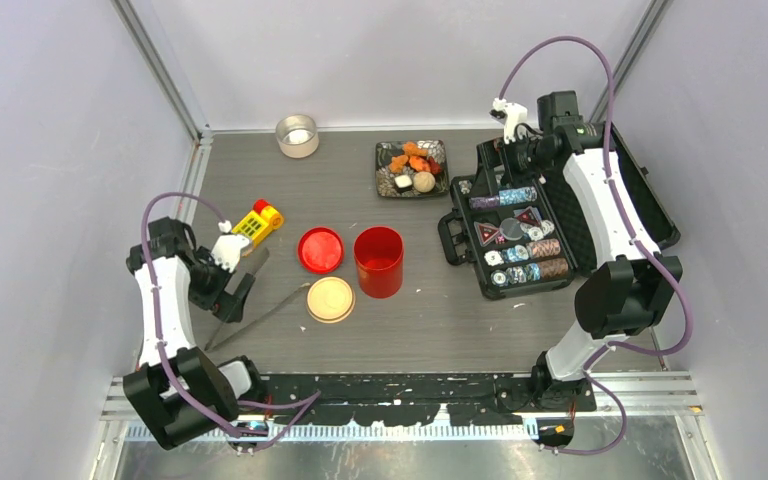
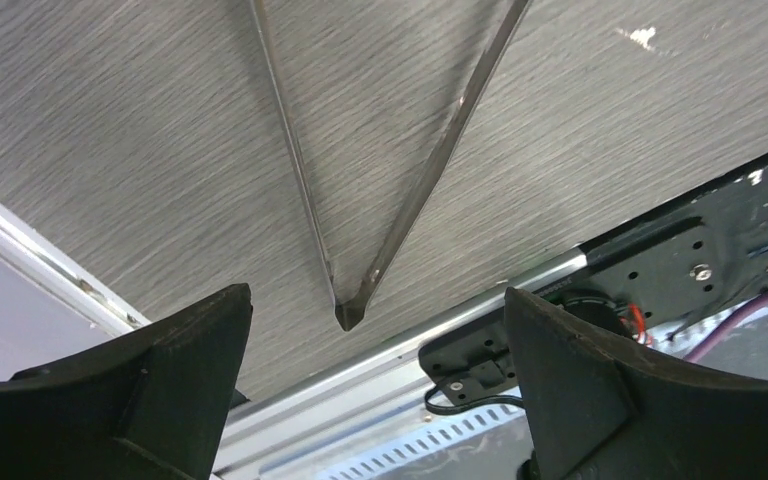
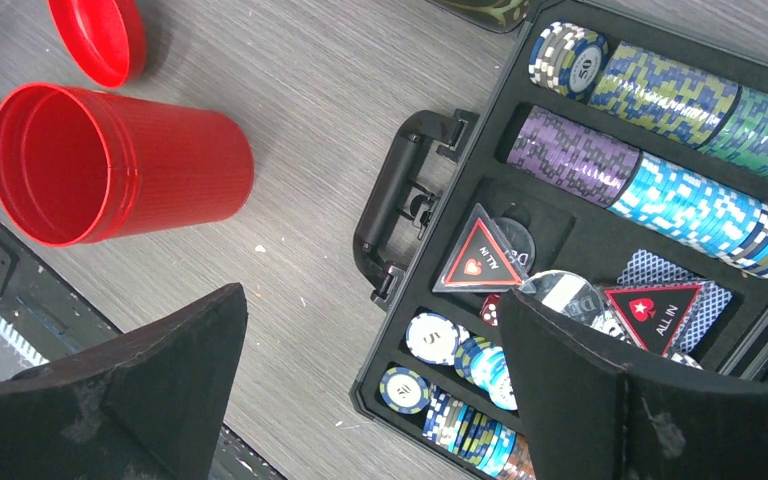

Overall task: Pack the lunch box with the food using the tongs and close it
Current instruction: Pick up the clamp at the center of the board.

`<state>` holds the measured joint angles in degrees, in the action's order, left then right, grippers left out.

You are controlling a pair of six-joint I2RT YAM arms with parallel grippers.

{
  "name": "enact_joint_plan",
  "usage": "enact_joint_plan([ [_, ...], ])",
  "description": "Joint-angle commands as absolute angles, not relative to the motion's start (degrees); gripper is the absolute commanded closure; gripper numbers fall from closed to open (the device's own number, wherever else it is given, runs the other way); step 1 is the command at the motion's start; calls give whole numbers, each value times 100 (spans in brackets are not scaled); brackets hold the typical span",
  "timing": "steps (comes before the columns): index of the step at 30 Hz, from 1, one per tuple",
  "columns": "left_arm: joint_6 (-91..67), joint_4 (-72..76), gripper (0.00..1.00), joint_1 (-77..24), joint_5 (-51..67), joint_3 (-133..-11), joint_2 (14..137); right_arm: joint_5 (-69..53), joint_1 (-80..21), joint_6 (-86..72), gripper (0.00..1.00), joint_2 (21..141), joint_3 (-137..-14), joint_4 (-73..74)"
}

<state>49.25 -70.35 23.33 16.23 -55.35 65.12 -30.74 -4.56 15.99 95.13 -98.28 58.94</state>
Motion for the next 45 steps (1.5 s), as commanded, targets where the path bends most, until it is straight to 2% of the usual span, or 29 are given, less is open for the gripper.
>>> enact_joint_plan([
  [1,6083,-6693,0,2713,1948,-5176,6309,-3141,-487,1644,1,9250,-9730,5872],
  [17,6938,-5920,0,3012,1999,-4218,6941,-2915,-491,1635,1,9100,-9606,5810],
  [25,6663,-4749,1,3000,1930,-3569,7052,-2820,-485,1646,1,9098,-9584,5798],
  [35,6103,-4038,16,2552,2082,-3325,7213,-2799,-491,1626,1,9124,-9536,5715],
  [45,5363,-3323,18,1711,1450,-3241,7410,-2778,-485,1573,1,9190,-9621,5660],
])
